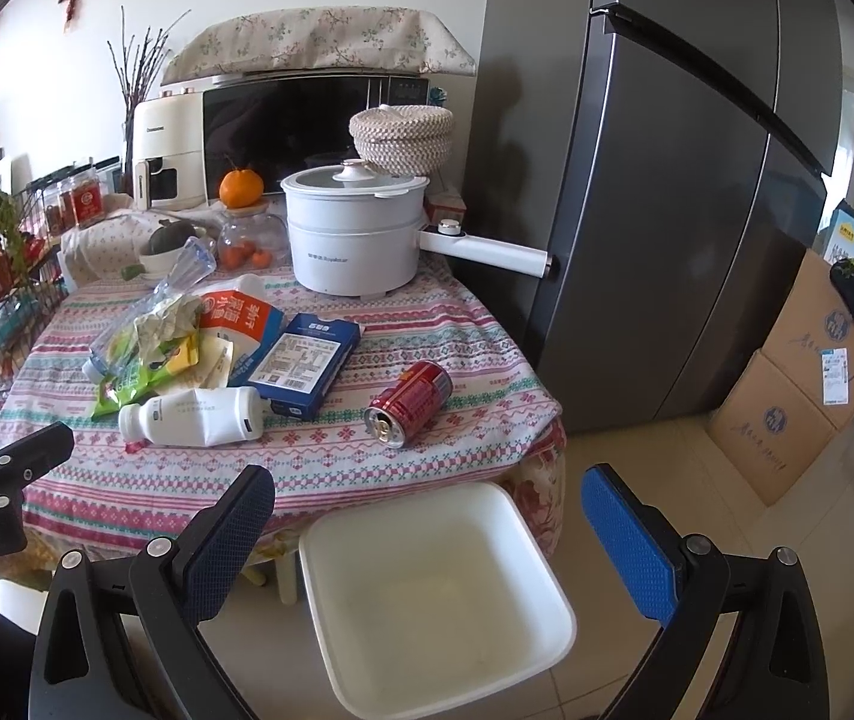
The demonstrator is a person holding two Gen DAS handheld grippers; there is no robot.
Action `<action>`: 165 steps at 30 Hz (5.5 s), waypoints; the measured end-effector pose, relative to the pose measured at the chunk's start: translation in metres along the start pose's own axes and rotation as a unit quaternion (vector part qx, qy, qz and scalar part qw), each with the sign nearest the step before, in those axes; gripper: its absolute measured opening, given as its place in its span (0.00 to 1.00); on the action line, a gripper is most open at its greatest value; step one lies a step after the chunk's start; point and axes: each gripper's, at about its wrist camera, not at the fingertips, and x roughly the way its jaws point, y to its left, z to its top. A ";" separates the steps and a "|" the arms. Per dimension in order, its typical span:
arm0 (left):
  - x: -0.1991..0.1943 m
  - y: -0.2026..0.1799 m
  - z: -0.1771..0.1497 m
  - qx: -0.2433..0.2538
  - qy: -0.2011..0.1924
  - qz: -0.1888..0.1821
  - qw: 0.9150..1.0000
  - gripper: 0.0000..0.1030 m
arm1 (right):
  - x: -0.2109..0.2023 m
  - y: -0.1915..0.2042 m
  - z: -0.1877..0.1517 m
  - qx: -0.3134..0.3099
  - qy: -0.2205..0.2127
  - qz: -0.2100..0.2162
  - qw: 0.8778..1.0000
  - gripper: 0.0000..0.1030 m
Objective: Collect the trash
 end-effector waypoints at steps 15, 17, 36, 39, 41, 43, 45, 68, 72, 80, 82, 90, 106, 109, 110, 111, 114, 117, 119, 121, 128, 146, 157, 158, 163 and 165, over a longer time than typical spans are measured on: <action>0.009 0.003 -0.001 0.004 0.023 -0.009 1.000 0.99 | 0.005 -0.001 -0.001 0.002 0.012 0.006 1.000 1.00; 0.016 0.003 0.000 0.013 0.042 -0.031 0.999 0.99 | 0.006 -0.001 -0.001 0.002 0.014 0.005 1.000 1.00; 0.143 -0.017 0.024 0.270 0.169 -0.086 0.944 0.89 | 0.086 -0.004 0.047 -0.024 0.118 0.053 0.991 1.00; 0.167 -0.016 0.017 0.296 0.184 -0.086 0.933 0.79 | 0.107 -0.007 0.042 -0.023 0.127 0.070 0.989 1.00; 0.181 -0.015 0.013 0.303 0.201 -0.075 0.929 0.79 | 0.123 -0.009 0.040 -0.040 0.140 0.076 0.986 1.00; 0.188 -0.015 0.012 0.322 0.196 -0.050 0.925 0.79 | 0.141 -0.013 0.039 -0.034 0.164 0.066 0.984 1.00; 0.193 -0.014 0.014 0.330 0.189 -0.037 0.924 0.79 | 0.164 -0.024 0.039 -0.004 0.194 0.079 0.978 1.00; 0.196 0.010 0.025 0.278 0.224 -0.013 0.934 0.57 | 0.285 -0.027 0.041 0.184 0.272 0.096 0.940 0.89; 0.182 0.011 0.010 0.276 0.223 -0.020 0.935 0.53 | 0.294 -0.029 0.035 0.207 0.283 0.102 0.931 0.73; 0.169 -0.003 0.001 0.280 0.222 -0.028 0.934 0.49 | 0.300 -0.015 0.036 0.187 0.290 0.122 0.930 0.54; 0.164 -0.004 -0.002 0.276 0.221 -0.033 0.935 0.48 | 0.299 -0.013 0.036 0.186 0.291 0.124 0.930 0.54; 0.147 0.009 0.001 0.200 0.248 -0.085 0.944 0.42 | 0.286 -0.018 0.036 0.209 0.290 0.156 0.921 0.53; 0.149 0.026 0.005 0.093 0.280 -0.102 0.950 0.41 | 0.247 -0.006 0.032 0.158 0.295 0.181 0.925 0.53; 0.131 0.030 0.014 0.082 0.269 -0.118 0.952 0.41 | 0.233 -0.011 0.033 0.152 0.286 0.190 0.927 0.52; 0.125 0.031 0.015 0.077 0.265 -0.124 0.953 0.41 | 0.228 -0.013 0.034 0.152 0.281 0.195 0.927 0.52; 0.120 0.032 0.017 0.075 0.260 -0.130 0.954 0.41 | 0.223 -0.016 0.034 0.152 0.278 0.199 0.927 0.52; 0.102 0.030 0.022 0.074 0.246 -0.153 0.954 0.41 | 0.208 -0.025 0.033 0.152 0.268 0.208 0.928 0.52; 0.081 0.014 0.020 0.081 0.241 -0.183 0.950 0.41 | 0.191 -0.035 0.033 0.155 0.256 0.214 0.930 0.52; 0.068 -0.002 0.013 0.091 0.242 -0.206 0.944 0.41 | 0.179 -0.042 0.031 0.152 0.248 0.214 0.932 0.52; 0.059 -0.017 0.007 0.108 0.242 -0.226 0.938 0.41 | 0.169 -0.047 0.030 0.151 0.242 0.210 0.935 0.52; 0.052 -0.097 -0.029 0.188 0.275 -0.260 0.906 0.41 | 0.141 -0.082 0.009 0.164 0.233 0.180 0.942 0.52; 0.090 -0.147 -0.032 0.207 0.295 -0.245 0.900 0.56 | 0.156 -0.131 -0.038 0.179 0.282 0.126 0.934 0.52; 0.062 -0.076 0.007 0.171 0.229 -0.194 0.938 0.78 | 0.175 -0.100 -0.052 0.121 0.324 0.115 0.931 0.52; 0.059 -0.070 0.002 0.167 0.225 -0.189 0.941 0.78 | 0.178 -0.096 -0.054 0.116 0.329 0.114 0.930 0.52; 0.051 -0.042 -0.001 0.143 0.218 -0.168 0.951 0.79 | 0.201 -0.076 -0.069 0.084 0.364 0.101 0.922 0.52; 0.049 -0.027 -0.004 0.133 0.217 -0.163 0.953 0.79 | 0.208 -0.070 -0.076 0.070 0.378 0.092 0.919 0.52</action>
